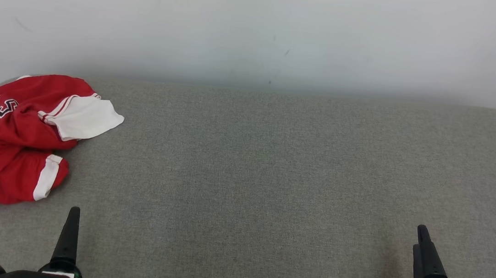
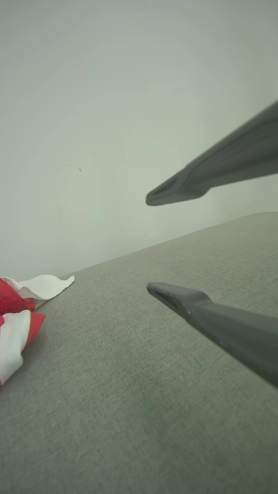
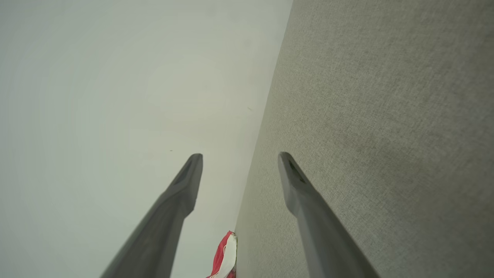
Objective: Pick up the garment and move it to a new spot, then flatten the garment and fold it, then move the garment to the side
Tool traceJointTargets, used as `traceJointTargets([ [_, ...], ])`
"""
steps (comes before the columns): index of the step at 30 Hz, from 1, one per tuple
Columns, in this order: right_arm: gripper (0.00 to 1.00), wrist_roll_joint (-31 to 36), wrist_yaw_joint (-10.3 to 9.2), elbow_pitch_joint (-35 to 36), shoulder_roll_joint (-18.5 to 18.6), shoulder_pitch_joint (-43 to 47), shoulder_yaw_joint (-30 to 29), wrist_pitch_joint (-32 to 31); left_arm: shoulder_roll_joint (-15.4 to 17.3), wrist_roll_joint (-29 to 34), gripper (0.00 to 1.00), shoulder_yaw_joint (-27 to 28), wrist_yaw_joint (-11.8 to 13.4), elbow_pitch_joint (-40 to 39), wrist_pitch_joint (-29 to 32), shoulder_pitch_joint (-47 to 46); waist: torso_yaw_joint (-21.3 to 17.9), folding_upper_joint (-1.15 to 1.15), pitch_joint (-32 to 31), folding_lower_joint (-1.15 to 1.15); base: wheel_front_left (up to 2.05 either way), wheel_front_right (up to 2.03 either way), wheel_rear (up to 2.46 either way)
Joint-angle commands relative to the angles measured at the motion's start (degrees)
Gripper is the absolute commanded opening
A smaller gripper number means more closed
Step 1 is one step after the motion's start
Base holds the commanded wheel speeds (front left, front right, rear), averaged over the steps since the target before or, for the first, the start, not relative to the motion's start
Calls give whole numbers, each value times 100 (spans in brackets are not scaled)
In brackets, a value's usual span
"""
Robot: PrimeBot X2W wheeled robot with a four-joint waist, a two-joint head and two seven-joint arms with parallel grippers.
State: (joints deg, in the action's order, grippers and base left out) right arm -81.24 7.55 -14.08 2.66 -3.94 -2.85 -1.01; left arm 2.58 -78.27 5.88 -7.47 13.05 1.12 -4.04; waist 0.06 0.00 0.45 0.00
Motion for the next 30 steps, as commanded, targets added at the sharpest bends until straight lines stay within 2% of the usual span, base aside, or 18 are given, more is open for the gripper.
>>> traceJointTargets([
  [1,100,95,-2,109,18,-76,17,27,21,115,100,17,10,-116,-30,-58,0,0,0,0,0,0,0],
  [12,100,1186,-3,233,20,-70,187,279,24,1318,100,-22,170,-364,-285,4,1,0,12,0,0,0,0],
  [25,100,2672,-4,331,22,-81,337,544,33,3023,100,-134,326,-525,-549,74,1,0,53,0,0,0,0],
  [30,100,3120,-5,337,23,-68,388,620,61,3469,100,-180,355,-547,-627,105,-4,0,55,0,0,0,0],
])
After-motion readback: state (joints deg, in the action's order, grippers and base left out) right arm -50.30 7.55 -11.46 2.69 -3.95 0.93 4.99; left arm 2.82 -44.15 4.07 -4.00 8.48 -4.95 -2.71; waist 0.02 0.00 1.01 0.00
